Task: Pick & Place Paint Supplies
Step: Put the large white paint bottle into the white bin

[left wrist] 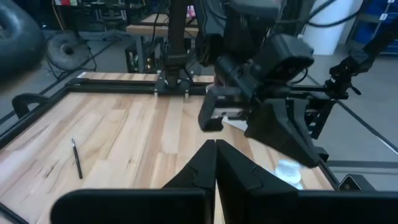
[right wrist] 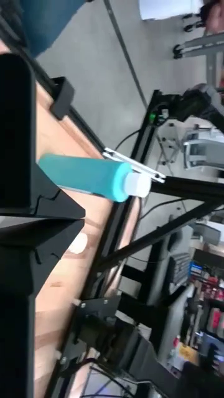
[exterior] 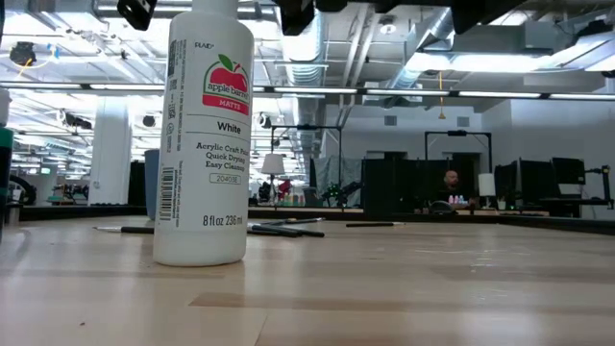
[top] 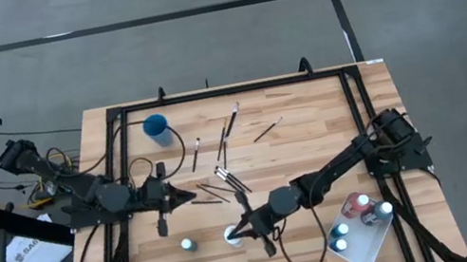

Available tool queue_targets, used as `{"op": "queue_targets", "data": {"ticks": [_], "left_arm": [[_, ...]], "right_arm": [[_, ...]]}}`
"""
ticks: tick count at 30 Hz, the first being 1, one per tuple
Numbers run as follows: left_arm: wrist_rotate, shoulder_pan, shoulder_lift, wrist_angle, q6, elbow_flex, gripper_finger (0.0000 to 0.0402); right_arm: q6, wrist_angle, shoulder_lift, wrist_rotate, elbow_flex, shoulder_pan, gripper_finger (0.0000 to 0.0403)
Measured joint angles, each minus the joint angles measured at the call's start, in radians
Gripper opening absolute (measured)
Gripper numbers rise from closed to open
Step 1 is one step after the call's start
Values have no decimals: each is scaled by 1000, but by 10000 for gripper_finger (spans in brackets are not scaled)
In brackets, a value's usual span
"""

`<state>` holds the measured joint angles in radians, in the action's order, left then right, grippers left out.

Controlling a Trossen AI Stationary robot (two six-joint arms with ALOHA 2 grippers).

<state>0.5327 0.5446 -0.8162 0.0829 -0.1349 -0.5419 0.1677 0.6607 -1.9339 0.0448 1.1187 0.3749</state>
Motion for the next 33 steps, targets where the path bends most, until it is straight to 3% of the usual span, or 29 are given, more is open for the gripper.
{"op": "queue_targets", "data": {"ticks": [10,33], "left_arm": [[-2,0,-8,-1,0,0,0],[-2,0,-8,-21,0,0,0]], "right_arm": [[-106,-79,2,-21,3,-33,1],[-143,-182,3,-26,5,-36,0]]}}
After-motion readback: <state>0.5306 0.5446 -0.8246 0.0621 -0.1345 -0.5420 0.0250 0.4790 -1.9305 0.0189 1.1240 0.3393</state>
